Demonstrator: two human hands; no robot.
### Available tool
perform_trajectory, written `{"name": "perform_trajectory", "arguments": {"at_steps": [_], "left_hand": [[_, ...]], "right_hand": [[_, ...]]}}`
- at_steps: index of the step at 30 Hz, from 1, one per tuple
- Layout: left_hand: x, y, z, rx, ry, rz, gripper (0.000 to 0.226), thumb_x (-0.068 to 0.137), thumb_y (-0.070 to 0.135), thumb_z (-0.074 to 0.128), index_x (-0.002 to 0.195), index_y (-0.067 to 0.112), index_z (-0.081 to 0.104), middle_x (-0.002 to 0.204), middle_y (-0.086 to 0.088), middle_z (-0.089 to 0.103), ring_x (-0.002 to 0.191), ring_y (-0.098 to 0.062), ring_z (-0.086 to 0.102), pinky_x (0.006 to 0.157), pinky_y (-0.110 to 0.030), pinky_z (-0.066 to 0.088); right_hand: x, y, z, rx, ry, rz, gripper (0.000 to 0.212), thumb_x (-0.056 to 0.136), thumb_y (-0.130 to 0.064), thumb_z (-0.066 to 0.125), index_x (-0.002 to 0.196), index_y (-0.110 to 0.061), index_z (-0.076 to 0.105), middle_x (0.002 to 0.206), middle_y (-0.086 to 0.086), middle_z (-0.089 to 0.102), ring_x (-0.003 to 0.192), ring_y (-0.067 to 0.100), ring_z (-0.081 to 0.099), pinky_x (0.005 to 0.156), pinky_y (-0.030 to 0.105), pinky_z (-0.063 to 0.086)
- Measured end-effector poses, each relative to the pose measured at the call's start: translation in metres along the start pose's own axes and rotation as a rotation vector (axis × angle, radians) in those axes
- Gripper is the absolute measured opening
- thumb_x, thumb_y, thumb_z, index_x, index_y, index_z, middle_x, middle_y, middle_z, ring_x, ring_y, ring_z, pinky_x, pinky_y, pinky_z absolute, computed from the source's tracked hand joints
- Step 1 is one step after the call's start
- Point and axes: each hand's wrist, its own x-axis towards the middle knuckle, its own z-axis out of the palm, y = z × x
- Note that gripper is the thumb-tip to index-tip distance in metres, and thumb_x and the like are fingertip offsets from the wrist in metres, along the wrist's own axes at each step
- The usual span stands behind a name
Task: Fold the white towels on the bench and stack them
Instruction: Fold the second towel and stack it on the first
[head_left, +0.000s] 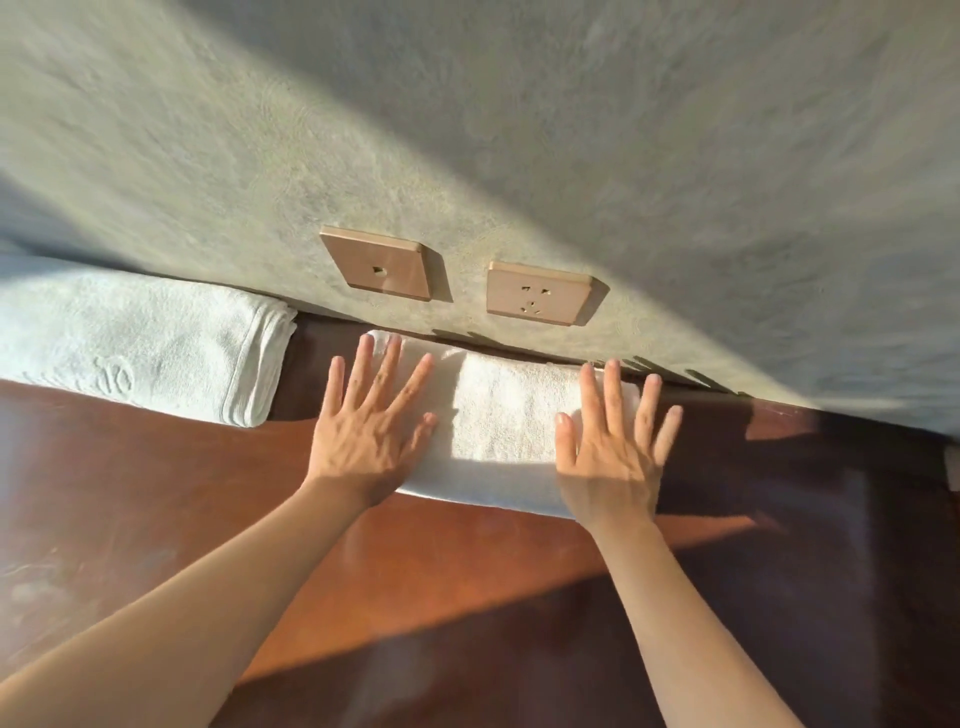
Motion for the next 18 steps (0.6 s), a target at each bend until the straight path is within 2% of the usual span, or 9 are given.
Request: {"name": "perform_trajectory", "arguments": {"at_steps": [3, 5, 8, 10, 12, 13, 15, 17, 18], "left_hand": [[0.008, 0.033, 0.003, -0.003, 0.036, 0.251, 0.062, 0.105, 0.058, 0.011, 0.162, 0.034, 0.01, 0.17, -0.001, 0.005, 0.157, -0.027, -0.002, 0.126, -0.049, 0.003], [0.013, 0.036, 0.009, -0.045, -0.013, 0.245, 0.064, 0.104, 0.062, 0.011, 0.162, 0.037, 0.003, 0.17, 0.004, 0.001, 0.157, -0.021, -0.005, 0.127, -0.047, 0.008], [0.015, 0.014, 0.013, -0.047, 0.003, 0.111, 0.068, 0.1, 0.072, 0.006, 0.159, 0.042, -0.008, 0.169, 0.008, -0.006, 0.156, -0.017, -0.011, 0.128, -0.044, 0.002], [0.012, -0.002, 0.012, -0.062, -0.027, 0.038, 0.068, 0.098, 0.074, 0.004, 0.158, 0.045, -0.011, 0.169, 0.012, -0.01, 0.156, -0.018, -0.013, 0.127, -0.048, 0.004], [0.008, -0.011, 0.011, -0.206, -0.044, -0.112, 0.067, 0.098, 0.075, 0.01, 0.156, 0.05, -0.011, 0.167, 0.018, -0.015, 0.157, -0.024, -0.005, 0.125, -0.051, 0.017], [0.007, -0.01, 0.009, -0.349, -0.031, -0.209, 0.069, 0.098, 0.074, 0.019, 0.157, 0.05, -0.009, 0.168, 0.018, -0.012, 0.156, -0.027, 0.006, 0.12, -0.052, 0.026], [0.006, -0.005, 0.008, -0.658, 0.076, -0.423, 0.078, 0.096, 0.067, 0.04, 0.16, 0.039, 0.003, 0.169, 0.003, 0.006, 0.149, -0.028, 0.028, 0.111, -0.051, 0.037], [0.007, -0.003, 0.006, -0.812, 0.111, -0.634, 0.085, 0.092, 0.068, 0.045, 0.158, 0.021, 0.02, 0.159, -0.011, 0.031, 0.14, -0.03, 0.042, 0.108, -0.048, 0.04], [0.01, -0.004, 0.004, -0.834, 0.064, -0.712, 0.086, 0.091, 0.071, 0.043, 0.153, 0.014, 0.032, 0.151, -0.013, 0.044, 0.134, -0.031, 0.048, 0.104, -0.046, 0.041]], "right_hand": [[-0.009, -0.036, 0.007, -0.013, 0.04, -0.212, 0.062, 0.103, -0.052, 0.021, 0.161, -0.032, 0.018, 0.17, -0.001, 0.01, 0.157, 0.026, 0.002, 0.123, 0.06, -0.006], [-0.005, -0.033, 0.013, -0.029, -0.005, -0.288, 0.061, 0.104, -0.054, 0.018, 0.161, -0.034, 0.017, 0.17, -0.002, 0.009, 0.157, 0.024, 0.004, 0.124, 0.059, 0.003], [0.004, 0.002, 0.011, -0.017, -0.004, -0.26, 0.057, 0.105, -0.053, 0.009, 0.161, -0.039, 0.013, 0.169, -0.003, 0.008, 0.157, 0.023, 0.004, 0.125, 0.055, 0.007], [0.004, 0.026, 0.01, 0.055, -0.062, -0.109, 0.06, 0.101, -0.058, 0.002, 0.16, -0.043, 0.002, 0.17, -0.006, -0.003, 0.157, 0.024, -0.002, 0.126, 0.053, 0.002], [0.004, 0.036, 0.009, 0.267, -0.121, 0.093, 0.067, 0.095, -0.064, 0.003, 0.159, -0.045, -0.003, 0.171, 0.001, -0.001, 0.156, 0.03, 0.004, 0.126, 0.05, 0.007], [0.004, 0.036, 0.009, 0.405, -0.122, 0.156, 0.07, 0.094, -0.064, 0.009, 0.16, -0.042, -0.001, 0.169, 0.007, 0.012, 0.154, 0.031, 0.014, 0.125, 0.048, 0.014], [0.003, 0.029, 0.009, 0.57, -0.065, 0.204, 0.071, 0.099, -0.057, 0.025, 0.162, -0.032, 0.004, 0.153, 0.012, 0.039, 0.141, 0.031, 0.032, 0.117, 0.045, 0.025], [0.003, 0.022, 0.008, 0.661, -0.051, 0.304, 0.071, 0.104, -0.05, 0.036, 0.162, -0.021, 0.009, 0.152, 0.015, 0.044, 0.135, 0.037, 0.042, 0.111, 0.043, 0.031], [0.004, 0.021, 0.007, 0.715, -0.059, 0.4, 0.071, 0.104, -0.05, 0.04, 0.161, -0.015, 0.015, 0.152, 0.018, 0.045, 0.134, 0.039, 0.045, 0.109, 0.042, 0.034]]}}
